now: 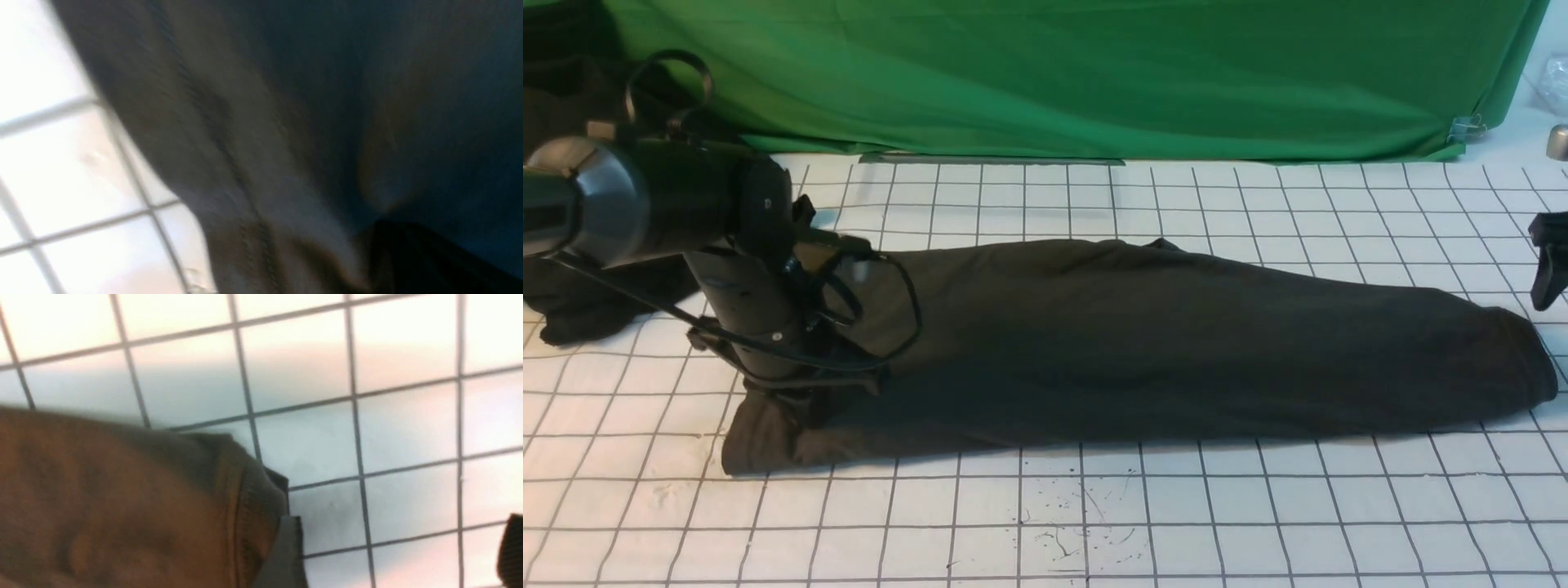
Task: Fold a long-sleeved shirt over a white checkered tablecloth.
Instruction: 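Pull the folded dark garment lengthwise by its ends to straighten it flat on the table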
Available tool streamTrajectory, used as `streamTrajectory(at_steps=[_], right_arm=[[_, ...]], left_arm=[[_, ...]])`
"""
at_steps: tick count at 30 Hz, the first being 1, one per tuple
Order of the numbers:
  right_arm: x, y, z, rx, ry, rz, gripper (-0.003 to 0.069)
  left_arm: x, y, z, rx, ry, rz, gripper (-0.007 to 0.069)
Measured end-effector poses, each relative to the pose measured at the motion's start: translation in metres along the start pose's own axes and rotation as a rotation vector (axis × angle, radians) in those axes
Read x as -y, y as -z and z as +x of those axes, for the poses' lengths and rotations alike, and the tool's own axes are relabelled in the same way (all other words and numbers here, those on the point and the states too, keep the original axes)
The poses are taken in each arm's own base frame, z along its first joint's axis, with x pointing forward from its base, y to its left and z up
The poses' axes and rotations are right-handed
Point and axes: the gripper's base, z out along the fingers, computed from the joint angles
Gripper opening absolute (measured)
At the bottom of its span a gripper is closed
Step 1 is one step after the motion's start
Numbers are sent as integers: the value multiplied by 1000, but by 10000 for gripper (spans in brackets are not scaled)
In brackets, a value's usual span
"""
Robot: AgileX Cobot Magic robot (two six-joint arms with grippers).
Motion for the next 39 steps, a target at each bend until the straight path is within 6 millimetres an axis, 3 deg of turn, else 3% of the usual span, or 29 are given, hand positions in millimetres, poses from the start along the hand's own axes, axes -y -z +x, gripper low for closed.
streamTrajectory(at_steps=[5, 11, 18, 21, 24, 26, 27, 28, 30, 33, 39], right_arm=[[-18, 3, 1, -1, 35, -40, 662], [-43, -28, 2, -75, 100, -49, 662], [-43, -63, 14, -179, 91, -18, 655], [-43, -67, 19, -189, 91, -20, 629], [-44, -67, 19, -181, 92, -27, 544], [-48, -67, 20, -182, 118, -46, 377], [-49, -67, 20, -181, 124, -49, 340], [-52, -66, 20, -180, 155, -59, 165], [-52, -65, 21, -181, 173, -58, 73], [-47, -60, 21, -177, 177, -40, 48], [-5, -4, 18, -65, 96, 44, 44]], left_arm=[[0, 41, 0, 125, 33, 17, -3], [1, 95, 11, 243, 55, 40, -3], [0, 137, 27, 329, 62, 40, -3], [0, 153, 33, 381, 63, 40, -3], [0, 164, 36, 426, 64, 39, -3], [0, 170, 38, 449, 64, 38, -3], [0, 170, 38, 451, 64, 38, -3], [0, 172, 39, 456, 64, 38, -3], [0, 173, 41, 447, 63, 37, -3], [0, 174, 43, 432, 61, 34, -3], [-1, 188, 56, 439, 56, 23, -3]])
